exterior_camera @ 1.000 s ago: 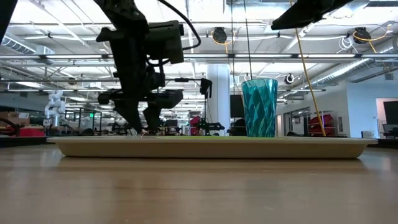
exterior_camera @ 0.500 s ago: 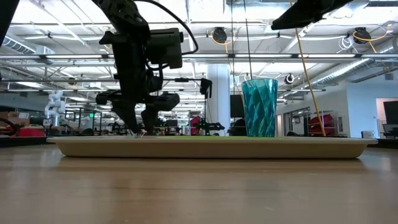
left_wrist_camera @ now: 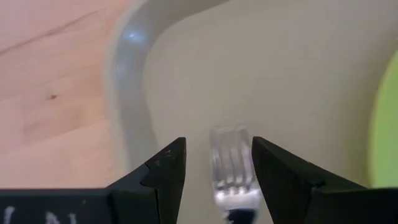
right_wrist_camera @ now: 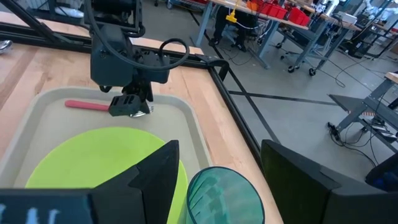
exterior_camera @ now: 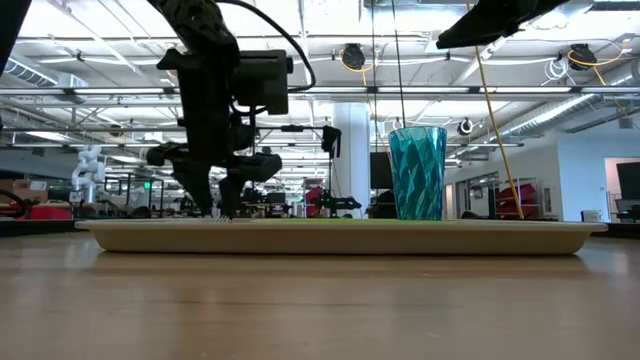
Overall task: Pick and place plate/cup/fork/spoon on tray
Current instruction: Put the pink fork on the light brown serving tray to the left of the light green plate
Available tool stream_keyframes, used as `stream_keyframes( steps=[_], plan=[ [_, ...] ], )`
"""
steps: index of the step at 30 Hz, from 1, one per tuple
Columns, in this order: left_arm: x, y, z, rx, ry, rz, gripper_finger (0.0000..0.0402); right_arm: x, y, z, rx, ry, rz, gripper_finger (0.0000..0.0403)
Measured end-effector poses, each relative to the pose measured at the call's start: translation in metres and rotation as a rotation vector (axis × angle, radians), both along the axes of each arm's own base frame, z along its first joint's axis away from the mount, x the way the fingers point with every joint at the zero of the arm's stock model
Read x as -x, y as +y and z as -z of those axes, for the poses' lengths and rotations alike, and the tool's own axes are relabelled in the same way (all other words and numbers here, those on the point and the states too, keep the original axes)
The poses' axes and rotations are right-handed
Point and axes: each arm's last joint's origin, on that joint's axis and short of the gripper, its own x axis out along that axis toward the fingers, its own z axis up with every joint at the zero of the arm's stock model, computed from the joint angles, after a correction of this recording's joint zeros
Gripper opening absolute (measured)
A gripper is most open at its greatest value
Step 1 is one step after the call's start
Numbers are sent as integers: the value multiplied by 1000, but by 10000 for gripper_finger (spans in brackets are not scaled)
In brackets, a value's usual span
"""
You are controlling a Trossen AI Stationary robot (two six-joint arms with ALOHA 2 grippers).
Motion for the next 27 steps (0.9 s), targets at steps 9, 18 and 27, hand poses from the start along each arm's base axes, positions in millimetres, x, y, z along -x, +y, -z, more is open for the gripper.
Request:
stream_keyframes(
  steps=[9, 18, 27],
  plan=[
    [-5, 1, 2, -23, -39, 6, 186, 0, 0, 0, 0, 0, 0, 219],
    [-5, 2, 13, -25, 3, -12, 186, 0, 0, 1, -1, 6, 0, 219],
    [-4, 2, 12, -26, -3, -21, 186, 0, 0, 1, -1, 6, 0, 219]
  ],
)
